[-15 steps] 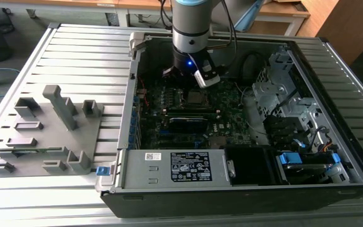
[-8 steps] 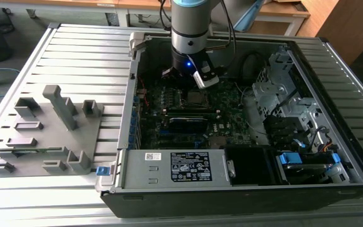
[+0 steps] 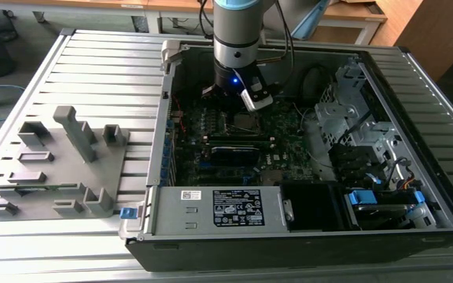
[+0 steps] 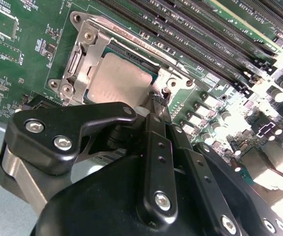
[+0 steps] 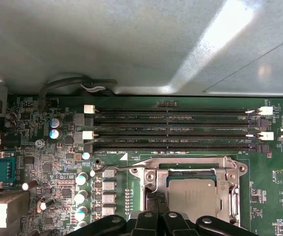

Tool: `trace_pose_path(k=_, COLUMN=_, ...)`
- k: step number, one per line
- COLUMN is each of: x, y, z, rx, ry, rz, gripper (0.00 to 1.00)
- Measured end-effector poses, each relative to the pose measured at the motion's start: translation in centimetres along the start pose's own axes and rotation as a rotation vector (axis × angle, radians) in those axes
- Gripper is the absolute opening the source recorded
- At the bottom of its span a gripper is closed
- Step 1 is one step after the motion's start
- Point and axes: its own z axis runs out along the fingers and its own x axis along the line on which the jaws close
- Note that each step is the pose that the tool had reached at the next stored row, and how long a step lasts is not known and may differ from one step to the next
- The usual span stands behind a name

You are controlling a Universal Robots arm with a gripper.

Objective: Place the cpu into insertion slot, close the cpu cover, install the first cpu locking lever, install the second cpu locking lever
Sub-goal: 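Close the cpu cover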

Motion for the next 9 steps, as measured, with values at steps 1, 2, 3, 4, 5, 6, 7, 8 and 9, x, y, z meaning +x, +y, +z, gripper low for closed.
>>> trace_pose_path(k=1, x=0.0, y=0.0, z=0.05, rx=-0.0001, ry=-0.0006, rz=0.0, gripper=0.1)
trace_pose_path(k=2, x=0.01, y=-0.01, z=0.08, rx=0.0001, ry=-0.0009, rz=0.0, gripper=0.1)
trace_pose_path(k=3, x=0.02, y=-0.01, z=0.1, rx=0.0003, ry=-0.001, rz=0.0, gripper=0.1)
trace_pose_path(k=4, x=0.02, y=-0.01, z=0.1, rx=0.0004, ry=-0.001, rz=0.0, gripper=0.1)
trace_pose_path(k=5, x=0.02, y=-0.01, z=0.1, rx=0.0004, ry=-0.001, rz=0.0, gripper=0.1)
trace_pose_path(k=6, x=0.02, y=-0.01, z=0.1, rx=0.0005, ry=-0.001, rz=0.0, gripper=0.1)
trace_pose_path(k=7, x=0.02, y=-0.01, z=0.11, rx=0.0004, ry=-0.001, rz=0.0, gripper=0.1)
trace_pose_path(k=8, x=0.02, y=-0.01, z=0.12, rx=0.0003, ry=-0.0011, rz=0.0, gripper=0.1)
trace_pose_path(k=9, x=0.02, y=-0.01, z=0.15, rx=0.0003, ry=-0.0014, rz=0.0, gripper=0.1)
